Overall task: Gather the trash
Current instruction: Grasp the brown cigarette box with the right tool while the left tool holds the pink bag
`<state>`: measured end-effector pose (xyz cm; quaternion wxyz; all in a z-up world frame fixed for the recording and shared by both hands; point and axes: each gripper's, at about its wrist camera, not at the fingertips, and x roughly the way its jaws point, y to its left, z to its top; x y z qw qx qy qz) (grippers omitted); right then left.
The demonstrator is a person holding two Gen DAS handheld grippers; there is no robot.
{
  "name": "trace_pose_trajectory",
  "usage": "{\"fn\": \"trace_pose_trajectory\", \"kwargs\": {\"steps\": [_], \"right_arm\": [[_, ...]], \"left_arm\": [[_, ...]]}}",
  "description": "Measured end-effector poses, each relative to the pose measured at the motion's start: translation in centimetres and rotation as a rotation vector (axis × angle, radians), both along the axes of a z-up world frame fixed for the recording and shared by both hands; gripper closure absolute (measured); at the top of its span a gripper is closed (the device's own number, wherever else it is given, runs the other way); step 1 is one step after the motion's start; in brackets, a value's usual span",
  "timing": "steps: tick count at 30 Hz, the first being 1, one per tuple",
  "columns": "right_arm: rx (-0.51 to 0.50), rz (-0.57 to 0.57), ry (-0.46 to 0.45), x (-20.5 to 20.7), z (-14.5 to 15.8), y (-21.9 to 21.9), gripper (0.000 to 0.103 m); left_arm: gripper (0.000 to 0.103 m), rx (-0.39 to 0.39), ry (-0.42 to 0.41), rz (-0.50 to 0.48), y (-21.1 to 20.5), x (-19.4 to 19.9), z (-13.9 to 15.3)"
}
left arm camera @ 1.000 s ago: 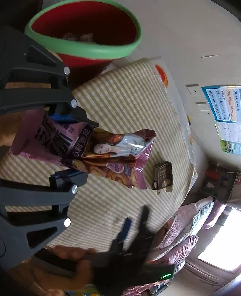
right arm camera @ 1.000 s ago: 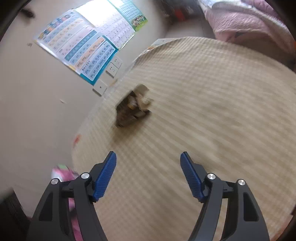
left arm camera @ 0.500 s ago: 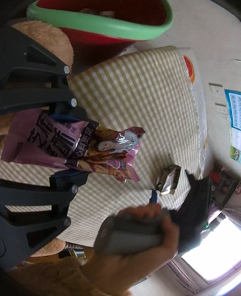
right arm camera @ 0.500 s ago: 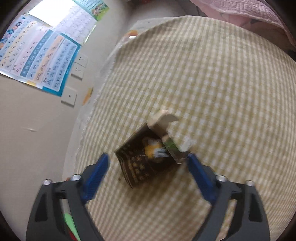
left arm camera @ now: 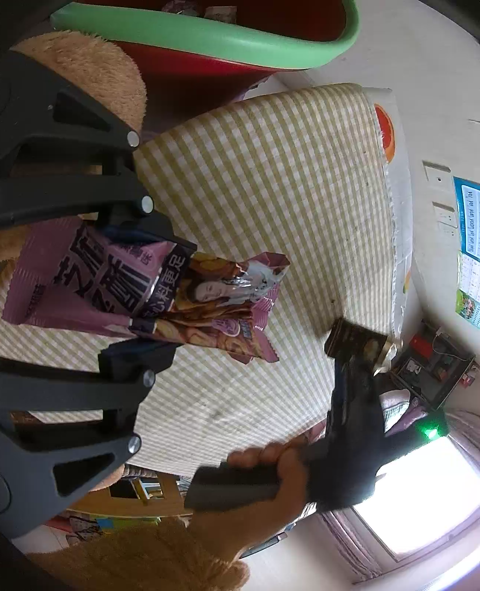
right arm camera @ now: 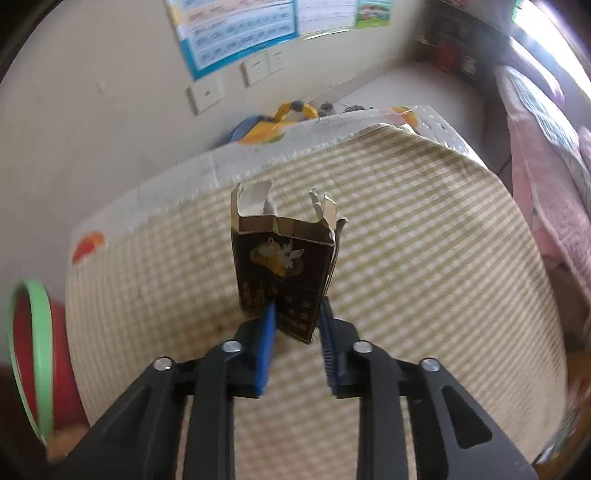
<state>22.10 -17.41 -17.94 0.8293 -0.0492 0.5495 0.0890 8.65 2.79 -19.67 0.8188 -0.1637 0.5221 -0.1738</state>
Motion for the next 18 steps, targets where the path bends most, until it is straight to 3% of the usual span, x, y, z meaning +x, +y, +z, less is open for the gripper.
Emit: {"fn": "trace_pose_trajectory", "kwargs": {"steps": [3, 6, 9, 15, 18], "right_arm": [[0.016, 0.013, 0.040, -0.3, -0.1, -1.1, 0.081], [0.007, -0.003, -0.001, -0.3, 0.5, -0.7, 0.038], [0.046, -0.048, -0.037, -0.5, 1.0, -0.4, 0.035], [0.151, -0.321, -0.004, 1.5, 0.3, -2.1, 0.034], [0.156, -0.416, -0.018, 3.0, 0.5, -2.0, 0.033]], "left_arm": [[0.064, 0.004, 0.002, -0.003, -0.2, 0.3, 0.0], [0.064, 0.002, 0.001, -0.002, -0.1, 0.1, 0.0], [0.064, 0.002, 0.000, -0.001, -0.1, 0.1, 0.0], [0.064, 0.003, 0.000, -0.002, -0.1, 0.2, 0.0], [0.064, 0.004, 0.001, -0.002, -0.1, 0.2, 0.0]]}}
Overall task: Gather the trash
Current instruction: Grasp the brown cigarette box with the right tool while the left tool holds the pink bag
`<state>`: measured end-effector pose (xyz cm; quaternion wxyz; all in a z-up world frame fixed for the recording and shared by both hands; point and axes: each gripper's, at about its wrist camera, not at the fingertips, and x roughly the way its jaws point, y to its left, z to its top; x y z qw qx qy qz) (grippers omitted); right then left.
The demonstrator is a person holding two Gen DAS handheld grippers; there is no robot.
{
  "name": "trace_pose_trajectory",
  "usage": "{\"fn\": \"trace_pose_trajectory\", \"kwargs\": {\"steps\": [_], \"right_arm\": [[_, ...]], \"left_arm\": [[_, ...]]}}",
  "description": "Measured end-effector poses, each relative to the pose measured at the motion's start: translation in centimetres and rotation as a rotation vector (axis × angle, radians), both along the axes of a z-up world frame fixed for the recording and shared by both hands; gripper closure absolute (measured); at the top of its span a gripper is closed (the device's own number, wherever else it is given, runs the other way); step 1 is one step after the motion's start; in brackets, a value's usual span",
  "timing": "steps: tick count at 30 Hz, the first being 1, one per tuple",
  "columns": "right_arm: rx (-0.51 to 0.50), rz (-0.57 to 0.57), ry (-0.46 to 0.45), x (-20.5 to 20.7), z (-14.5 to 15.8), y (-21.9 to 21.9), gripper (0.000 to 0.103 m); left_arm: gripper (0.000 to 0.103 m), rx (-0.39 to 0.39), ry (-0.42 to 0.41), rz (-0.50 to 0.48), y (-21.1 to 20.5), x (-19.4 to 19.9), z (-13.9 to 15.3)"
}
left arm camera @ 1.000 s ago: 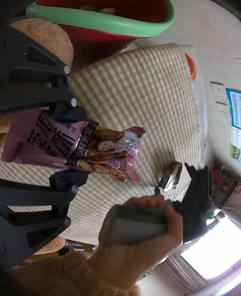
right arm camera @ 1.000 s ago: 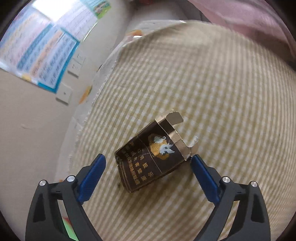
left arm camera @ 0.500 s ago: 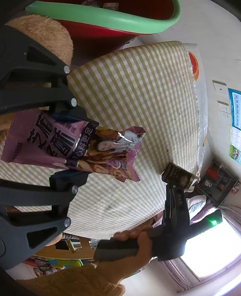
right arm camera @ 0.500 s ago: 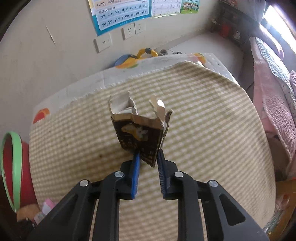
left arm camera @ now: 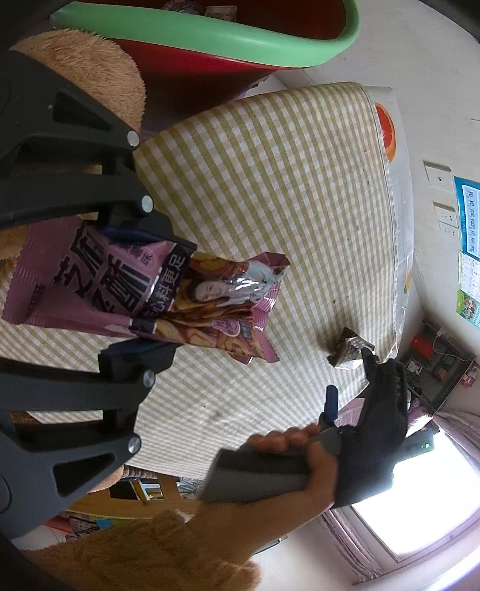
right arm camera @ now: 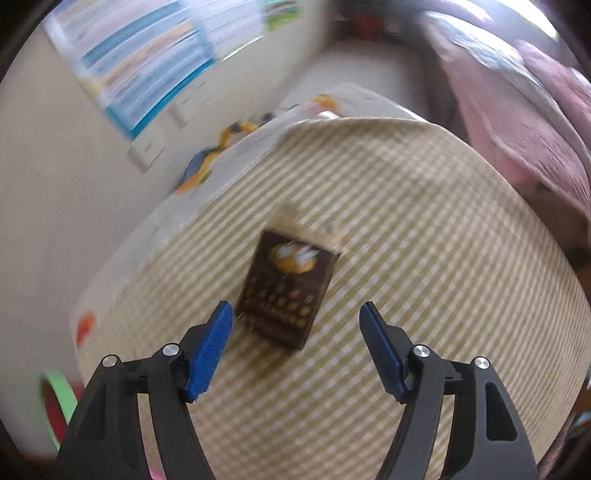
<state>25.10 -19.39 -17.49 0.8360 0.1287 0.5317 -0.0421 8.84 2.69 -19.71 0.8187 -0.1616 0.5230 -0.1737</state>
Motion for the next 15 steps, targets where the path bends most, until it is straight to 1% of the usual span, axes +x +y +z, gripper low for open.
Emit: {"fn": "trace_pose_trajectory", "kwargs": {"steps": [1, 3, 6, 9, 12, 14, 15], "right_arm": [[-0.010, -0.018, 0.003, 0.4, -0.1, 0.1, 0.029], [-0.006, -0.036, 0.017, 0.9, -0.3, 0.2, 0.026], [0.002, -0.065, 0.027, 1.4, -0.8, 0.0, 0.026], [-0.016, -0.066, 0.028, 1.8, -1.5, 0.2, 0.026], [-0.022, -0.054, 0.031, 2.2, -2.1, 0.6, 0.028], [-0.030, -0.032, 0.039, 1.9, -2.5, 0.8, 0.032], [-0.030, -0.014, 0.040, 1.9, -2.6, 1.0, 0.036]], "left_arm": [[0.064, 0.000, 0.000, 0.000, 0.0, 0.0, 0.0], [0.064, -0.001, 0.000, 0.000, 0.0, 0.0, 0.0], [0.064, -0.001, 0.001, 0.000, 0.0, 0.0, -0.1], [0.064, -0.002, 0.002, -0.001, 0.0, 0.0, -0.1], [0.064, -0.002, 0.004, -0.001, 0.0, 0.0, -0.2], [0.063, 0.002, 0.004, -0.004, -0.1, 0.0, -0.2], [0.063, 0.002, 0.004, -0.004, -0.1, 0.1, -0.2]]}}
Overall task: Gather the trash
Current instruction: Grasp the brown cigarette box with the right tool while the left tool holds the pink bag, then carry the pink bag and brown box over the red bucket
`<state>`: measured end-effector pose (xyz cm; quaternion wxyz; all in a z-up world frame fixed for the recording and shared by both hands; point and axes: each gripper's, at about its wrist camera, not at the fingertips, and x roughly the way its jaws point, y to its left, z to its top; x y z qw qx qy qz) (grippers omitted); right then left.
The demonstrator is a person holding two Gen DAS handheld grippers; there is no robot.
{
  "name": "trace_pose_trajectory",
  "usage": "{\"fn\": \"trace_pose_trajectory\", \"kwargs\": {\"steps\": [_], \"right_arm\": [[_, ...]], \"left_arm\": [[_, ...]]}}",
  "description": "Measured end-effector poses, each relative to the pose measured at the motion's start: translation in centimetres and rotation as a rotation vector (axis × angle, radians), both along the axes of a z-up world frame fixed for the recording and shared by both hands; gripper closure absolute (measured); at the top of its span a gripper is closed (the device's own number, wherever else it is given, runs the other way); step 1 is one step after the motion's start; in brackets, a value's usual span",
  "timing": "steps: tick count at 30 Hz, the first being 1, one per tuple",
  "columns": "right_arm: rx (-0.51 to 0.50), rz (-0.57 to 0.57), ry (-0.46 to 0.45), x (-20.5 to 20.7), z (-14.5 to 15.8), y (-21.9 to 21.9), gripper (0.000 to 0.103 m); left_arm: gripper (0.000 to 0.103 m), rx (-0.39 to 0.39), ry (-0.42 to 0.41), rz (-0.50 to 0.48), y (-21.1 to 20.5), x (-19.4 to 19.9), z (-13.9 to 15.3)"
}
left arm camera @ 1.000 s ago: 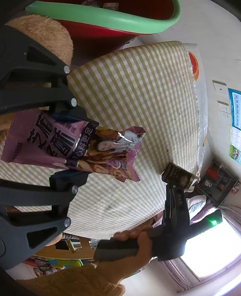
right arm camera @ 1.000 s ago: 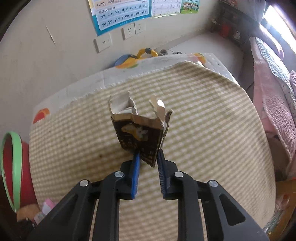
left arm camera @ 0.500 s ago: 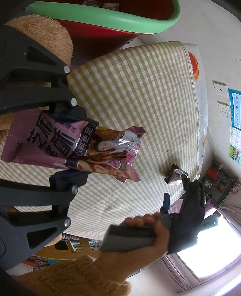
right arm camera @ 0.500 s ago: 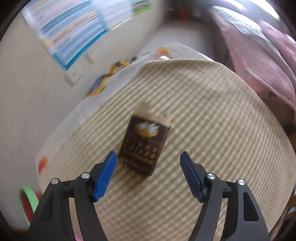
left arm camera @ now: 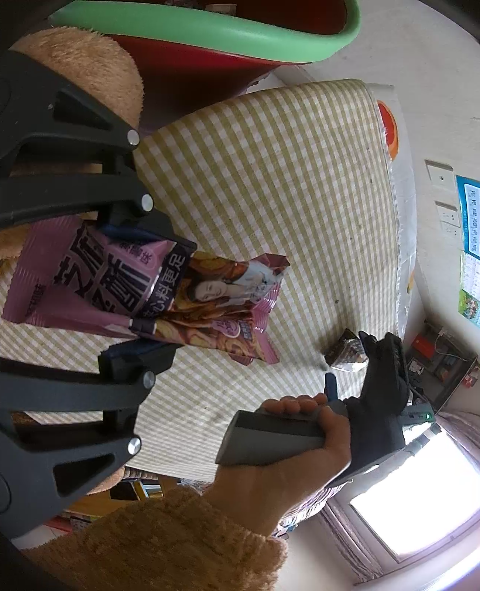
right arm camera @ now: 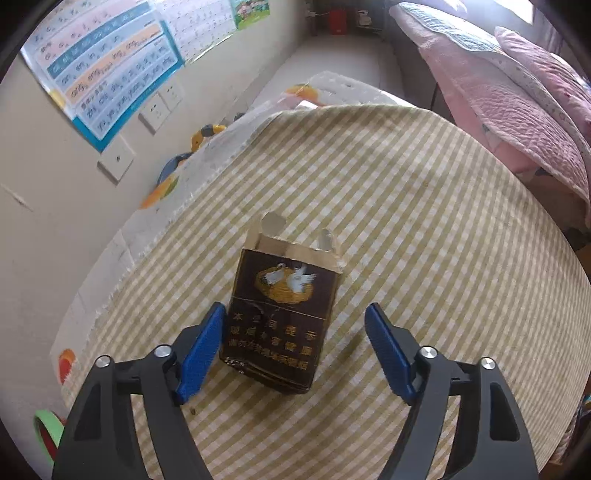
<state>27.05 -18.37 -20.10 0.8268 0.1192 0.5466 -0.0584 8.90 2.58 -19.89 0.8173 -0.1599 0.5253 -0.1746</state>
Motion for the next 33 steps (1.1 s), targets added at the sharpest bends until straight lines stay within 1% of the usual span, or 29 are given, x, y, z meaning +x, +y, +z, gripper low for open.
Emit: {"fn": "trace_pose_trajectory", "kwargs": {"steps": [2, 3, 6, 7, 8, 10, 12, 14, 16, 20, 23, 24, 25, 26, 28, 31, 33], "right_arm": [[-0.007, 0.044, -0.015, -0.1, 0.0, 0.7, 0.046], [-0.018, 0.080, -0.023, -0.2, 0.1, 1.2, 0.049], [-0.057, 0.169, -0.045, -0.6, 0.6, 2.2, 0.050], [-0.067, 0.193, -0.056, -1.1, 0.8, 2.4, 0.053], [-0.077, 0.227, -0.073, -1.8, 1.3, 2.6, 0.053], [-0.085, 0.255, -0.095, -3.0, 1.8, 2.5, 0.054], [-0.097, 0.280, -0.124, -5.1, 2.6, 1.9, 0.054], [-0.082, 0.280, -0.146, -7.2, 3.2, 0.9, 0.054], [-0.050, 0.255, -0.156, -9.3, 3.6, -0.3, 0.054], [0.032, 0.184, -0.145, -13.8, 3.7, -2.4, 0.053], [0.072, 0.144, -0.135, -17.4, 3.5, -3.1, 0.053], [0.081, 0.136, -0.134, -18.7, 3.5, -3.1, 0.053], [0.086, 0.130, -0.135, -19.9, 3.5, -3.0, 0.053], [0.090, 0.125, -0.138, -21.0, 3.6, -2.8, 0.053], [0.105, 0.121, -0.146, -23.1, 3.8, -2.5, 0.053], [0.108, 0.118, -0.177, -25.3, 4.7, -1.8, 0.053], [0.120, 0.124, -0.197, -26.1, 5.5, -1.4, 0.053]], "left_arm": [[0.060, 0.000, -0.001, 0.000, 0.0, 0.0, 0.0], [0.059, 0.000, -0.001, 0.000, -0.1, 0.0, 0.0], [0.057, 0.001, -0.002, -0.003, -0.2, 0.0, -0.1], [0.054, 0.001, -0.003, -0.004, -0.2, -0.1, -0.1], [0.053, 0.000, -0.004, -0.008, -0.3, -0.1, -0.1], [0.046, 0.008, -0.007, -0.021, -0.7, -0.1, -0.1], [0.044, 0.022, -0.010, -0.027, -1.1, -0.1, -0.1], [0.040, 0.032, -0.011, -0.030, -1.4, -0.1, -0.2], [0.036, 0.035, -0.013, -0.028, -1.6, 0.0, -0.3], [0.034, 0.049, -0.003, -0.018, -2.1, 0.4, -0.8], [0.034, 0.084, -0.001, -0.028, -2.7, 0.6, -1.0], [0.038, 0.095, -0.002, -0.031, -2.9, 0.6, -1.1], [0.049, 0.108, -0.003, -0.032, -3.0, 0.5, -1.1], [0.052, 0.110, 0.001, -0.033, -3.1, 0.5, -1.2], [0.065, 0.110, 0.000, -0.022, -3.0, 0.6, -1.3], [0.066, 0.122, -0.006, -0.011, -2.8, 0.3, -1.1], [0.066, 0.137, -0.032, -0.008, -2.8, -0.3, -0.6]]}}
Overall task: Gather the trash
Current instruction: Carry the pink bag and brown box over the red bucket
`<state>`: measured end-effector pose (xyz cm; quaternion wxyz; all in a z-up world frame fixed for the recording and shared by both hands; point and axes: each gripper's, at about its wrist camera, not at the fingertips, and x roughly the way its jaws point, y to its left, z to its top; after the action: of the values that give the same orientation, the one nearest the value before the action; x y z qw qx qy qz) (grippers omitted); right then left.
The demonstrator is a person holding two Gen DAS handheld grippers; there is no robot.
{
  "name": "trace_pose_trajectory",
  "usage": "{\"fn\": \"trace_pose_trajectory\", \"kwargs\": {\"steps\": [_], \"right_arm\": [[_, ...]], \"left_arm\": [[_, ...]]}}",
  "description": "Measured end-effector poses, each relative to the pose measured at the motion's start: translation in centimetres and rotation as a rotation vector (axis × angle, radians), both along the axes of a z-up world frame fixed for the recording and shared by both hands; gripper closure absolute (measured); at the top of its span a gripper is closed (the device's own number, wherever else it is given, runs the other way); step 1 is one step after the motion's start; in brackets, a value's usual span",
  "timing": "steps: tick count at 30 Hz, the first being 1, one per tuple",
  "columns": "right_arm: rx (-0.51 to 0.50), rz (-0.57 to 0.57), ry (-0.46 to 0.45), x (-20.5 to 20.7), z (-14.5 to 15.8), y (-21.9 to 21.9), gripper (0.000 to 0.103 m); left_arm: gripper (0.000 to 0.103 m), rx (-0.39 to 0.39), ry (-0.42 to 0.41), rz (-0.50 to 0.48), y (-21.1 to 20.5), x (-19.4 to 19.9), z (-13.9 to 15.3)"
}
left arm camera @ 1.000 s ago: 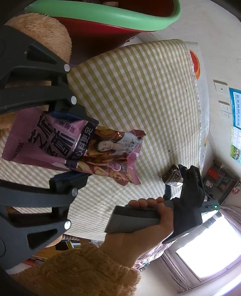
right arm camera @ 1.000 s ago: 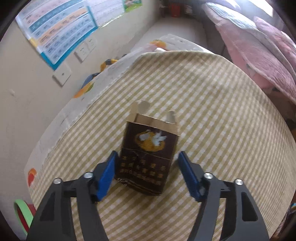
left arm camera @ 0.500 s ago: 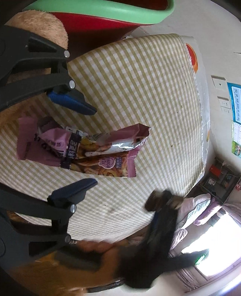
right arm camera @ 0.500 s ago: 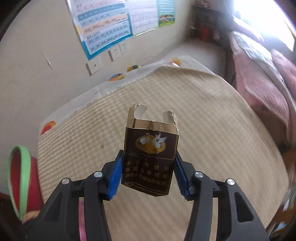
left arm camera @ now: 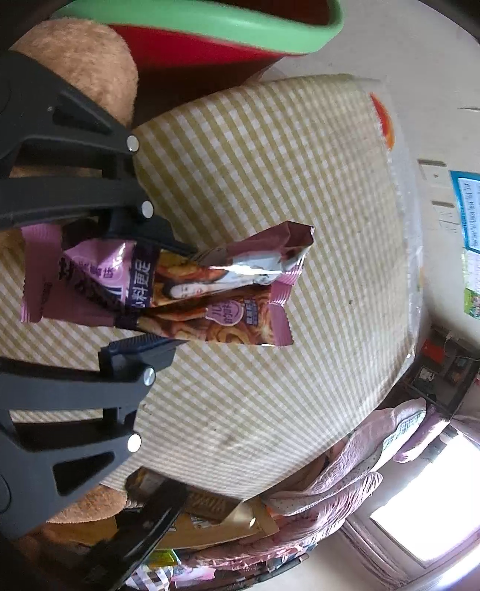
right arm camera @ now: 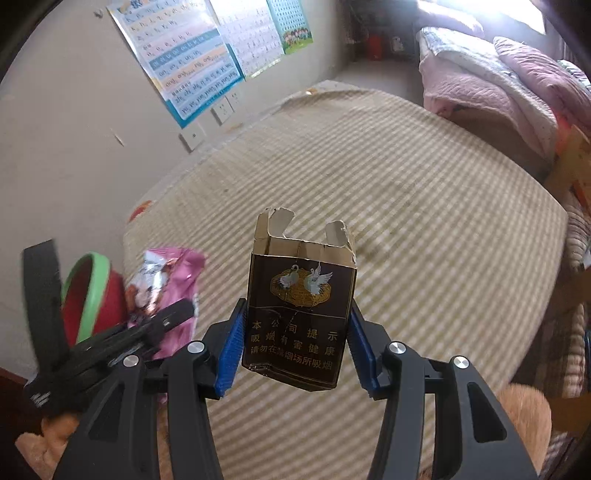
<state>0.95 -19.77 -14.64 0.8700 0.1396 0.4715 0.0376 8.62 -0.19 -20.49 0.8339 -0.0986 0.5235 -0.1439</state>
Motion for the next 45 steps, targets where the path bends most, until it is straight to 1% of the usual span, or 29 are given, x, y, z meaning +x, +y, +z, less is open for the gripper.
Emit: {"fn": "trace_pose_trajectory", "kwargs": {"steps": [2, 5, 8, 10, 13, 18, 23, 30, 41, 45], "right_arm": [[0.001, 0.010, -0.034, -0.7, 1.1, 0.5, 0.053], [0.014, 0.008, -0.078, -1.6, 2.6, 0.5, 0.053], [0.019, 0.020, -0.119, -2.4, 4.1, 0.8, 0.053], [0.021, 0.026, -0.143, -2.6, 4.9, 1.0, 0.053], [0.042, 0.031, -0.174, -3.0, 6.2, 1.3, 0.053], [0.046, 0.044, -0.209, -3.4, 7.8, 1.9, 0.053], [0.049, 0.061, -0.230, -3.5, 8.9, 3.0, 0.053], [0.033, 0.093, -0.249, -3.4, 10.0, 5.0, 0.053], [0.011, 0.159, -0.261, -2.5, 11.0, 8.7, 0.053], [0.004, 0.191, -0.256, -2.1, 10.8, 10.2, 0.053]], "left_arm": [[0.066, 0.028, -0.051, -0.006, -0.2, -0.7, 1.0], [0.066, 0.091, -0.136, -0.018, -0.4, -2.1, 3.2], [0.066, 0.122, -0.197, -0.002, 0.2, -3.1, 5.4], [0.066, 0.152, -0.214, 0.016, 0.8, -3.6, 6.6], [0.066, 0.169, -0.227, 0.049, 2.2, -4.0, 8.2], [0.066, 0.187, -0.271, 0.088, 3.7, -4.5, 10.8], [0.066, 0.175, -0.310, 0.101, 4.7, -5.2, 12.7], [0.066, 0.163, -0.340, 0.120, 6.0, -5.9, 13.9], [0.066, 0.165, -0.337, 0.186, 9.3, -6.1, 13.6], [0.066, 0.163, -0.331, 0.210, 10.6, -6.3, 13.4]]}}
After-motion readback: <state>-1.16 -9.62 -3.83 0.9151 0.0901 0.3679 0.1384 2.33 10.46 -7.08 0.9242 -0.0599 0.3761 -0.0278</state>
